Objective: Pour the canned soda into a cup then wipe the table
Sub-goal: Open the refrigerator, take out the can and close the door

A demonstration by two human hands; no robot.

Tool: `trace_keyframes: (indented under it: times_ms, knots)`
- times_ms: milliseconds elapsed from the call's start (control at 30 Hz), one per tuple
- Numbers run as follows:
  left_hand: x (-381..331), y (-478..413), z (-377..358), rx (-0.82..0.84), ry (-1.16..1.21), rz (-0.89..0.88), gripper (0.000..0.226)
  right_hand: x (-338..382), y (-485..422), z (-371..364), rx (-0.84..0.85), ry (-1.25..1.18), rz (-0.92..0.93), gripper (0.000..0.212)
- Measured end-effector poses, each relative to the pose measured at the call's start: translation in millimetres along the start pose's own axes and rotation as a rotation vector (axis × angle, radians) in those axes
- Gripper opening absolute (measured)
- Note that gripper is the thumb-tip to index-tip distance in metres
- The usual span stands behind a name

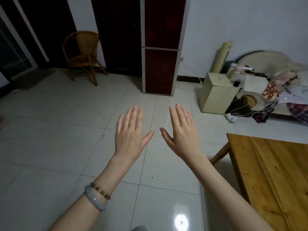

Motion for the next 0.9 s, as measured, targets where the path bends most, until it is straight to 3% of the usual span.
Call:
trace_keyframes:
  times_ms: [433,900]
  knots:
    - [34,-55,-48,0.077,-0.032,0.103,0.078,-13,-66,-68,0.092,-0.095,-0.050,0.069]
    - [146,-276,-139,0.111,0.001,0.014,0.080,-26,-283,-180,0.094,-0.040,-0.104,0.068]
Point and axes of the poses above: each hand's wrist, its own y-axis away from the middle knuckle, its own z-axis out of the back of the hand, x = y × z, the point moved 1 cm from there along -y, towards the middle knuckle, and after that the axes turned 3 degrees about x, right-handed, at the moved point
